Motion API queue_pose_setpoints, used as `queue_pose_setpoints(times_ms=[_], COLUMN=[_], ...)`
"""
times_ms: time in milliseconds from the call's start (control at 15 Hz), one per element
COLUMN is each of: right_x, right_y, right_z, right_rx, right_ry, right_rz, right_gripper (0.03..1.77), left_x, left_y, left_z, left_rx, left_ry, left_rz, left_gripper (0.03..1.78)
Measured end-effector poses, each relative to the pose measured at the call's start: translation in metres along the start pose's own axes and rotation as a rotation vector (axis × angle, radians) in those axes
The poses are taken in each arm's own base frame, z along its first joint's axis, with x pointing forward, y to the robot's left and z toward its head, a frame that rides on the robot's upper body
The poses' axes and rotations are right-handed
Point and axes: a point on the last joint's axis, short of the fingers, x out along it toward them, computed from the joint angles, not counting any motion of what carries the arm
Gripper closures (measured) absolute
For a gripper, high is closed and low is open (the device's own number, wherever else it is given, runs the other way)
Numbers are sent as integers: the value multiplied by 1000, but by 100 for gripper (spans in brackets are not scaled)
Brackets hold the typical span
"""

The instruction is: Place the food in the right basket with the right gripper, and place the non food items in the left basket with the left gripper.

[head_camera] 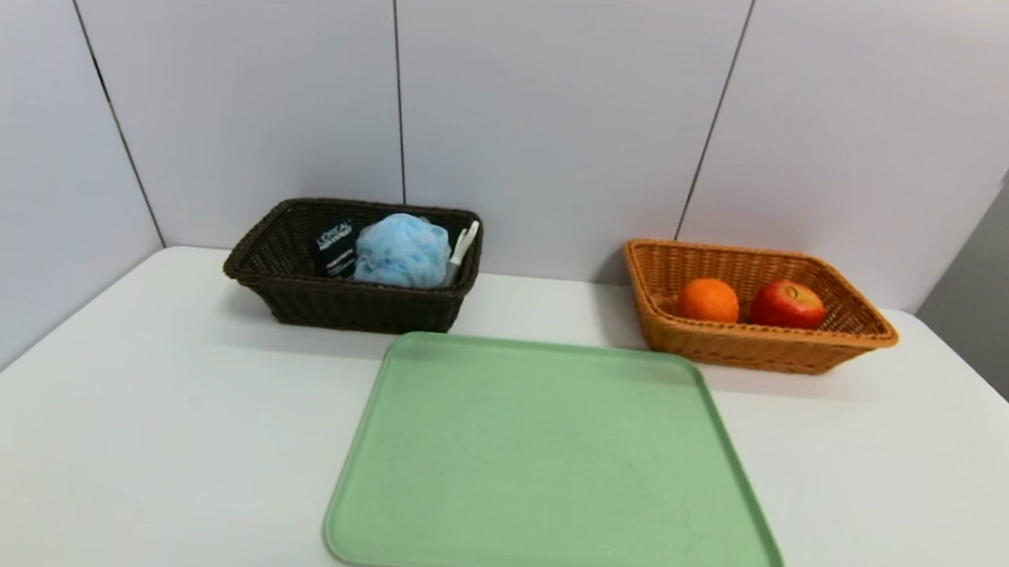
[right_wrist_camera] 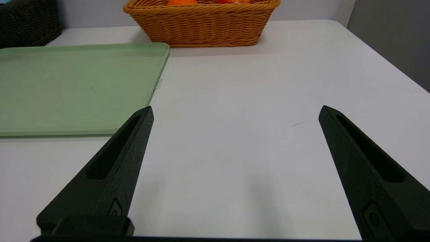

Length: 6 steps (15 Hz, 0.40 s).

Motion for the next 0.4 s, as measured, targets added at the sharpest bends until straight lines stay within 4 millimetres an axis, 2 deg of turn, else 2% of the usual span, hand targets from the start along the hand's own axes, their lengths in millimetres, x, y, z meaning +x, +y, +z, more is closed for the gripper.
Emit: queue_pose_setpoints(times_ms=[400], right_x=[0], right_y=[0], right_z=[0], right_rx=[-3], right_ry=[-1], right_rz=[0], right_gripper=[10], left_x=[0], left_y=[0], left_z=[0], left_rx=[0], left_ry=[0], left_rz=[0], left_gripper=[12])
